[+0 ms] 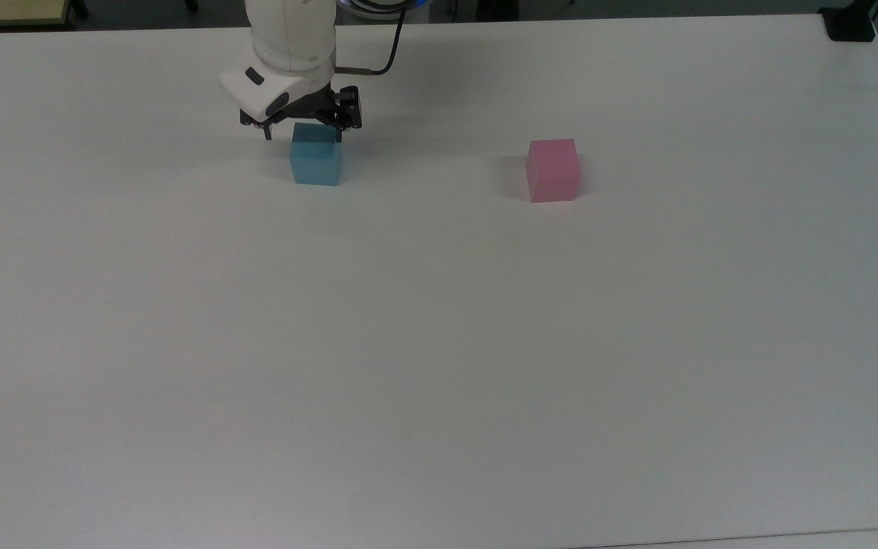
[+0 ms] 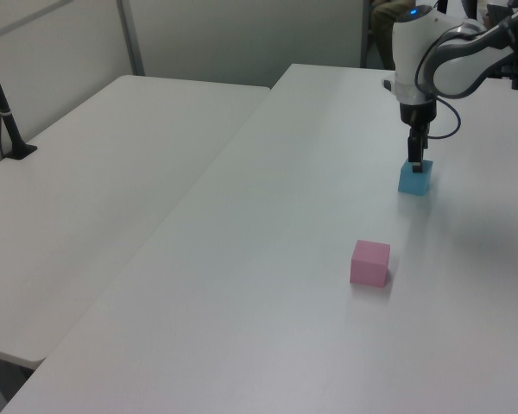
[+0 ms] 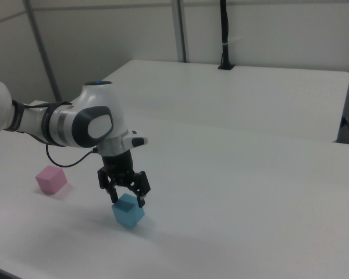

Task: Put blue cube on pink cube
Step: 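Close the gripper on the light-blue cube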

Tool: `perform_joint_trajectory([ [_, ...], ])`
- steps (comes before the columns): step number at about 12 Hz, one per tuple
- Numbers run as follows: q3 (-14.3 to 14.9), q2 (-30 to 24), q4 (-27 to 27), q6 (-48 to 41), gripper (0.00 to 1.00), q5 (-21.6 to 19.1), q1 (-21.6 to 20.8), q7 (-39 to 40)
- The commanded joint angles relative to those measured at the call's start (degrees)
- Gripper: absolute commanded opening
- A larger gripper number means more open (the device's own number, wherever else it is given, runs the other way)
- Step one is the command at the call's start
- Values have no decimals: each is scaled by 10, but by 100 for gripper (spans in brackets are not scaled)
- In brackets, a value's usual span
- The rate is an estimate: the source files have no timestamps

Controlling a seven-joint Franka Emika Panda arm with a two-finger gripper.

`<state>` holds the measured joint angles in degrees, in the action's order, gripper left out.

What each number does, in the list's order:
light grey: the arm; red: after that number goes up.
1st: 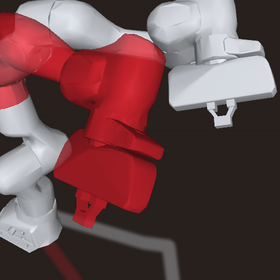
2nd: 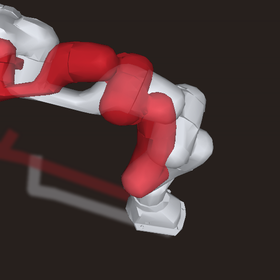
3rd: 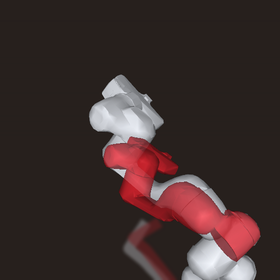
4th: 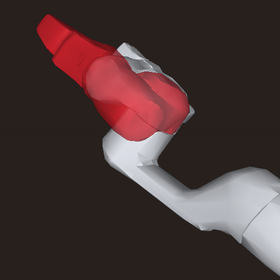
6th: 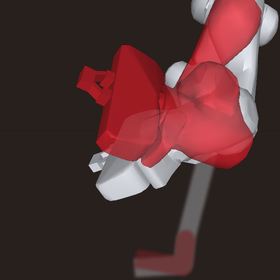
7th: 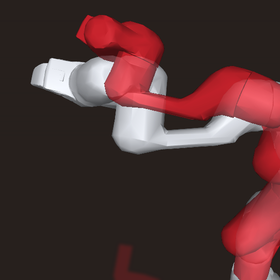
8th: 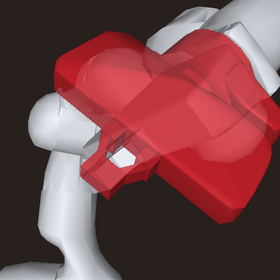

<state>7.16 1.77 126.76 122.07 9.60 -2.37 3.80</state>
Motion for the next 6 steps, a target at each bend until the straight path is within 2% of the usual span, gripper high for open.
perform_joint_trajectory([
  [1, 6, 13, 12, 31, 100, 11, -6, -16],
  [2, 6, 14, 12, 32, 99, 10, -7, -17],
  [3, 6, 16, 13, 33, 89, 10, -8, -16],
  [5, 6, 20, 13, 33, 47, 10, -11, -17],
  [6, 6, 21, 13, 33, 31, 10, -11, -18],
])
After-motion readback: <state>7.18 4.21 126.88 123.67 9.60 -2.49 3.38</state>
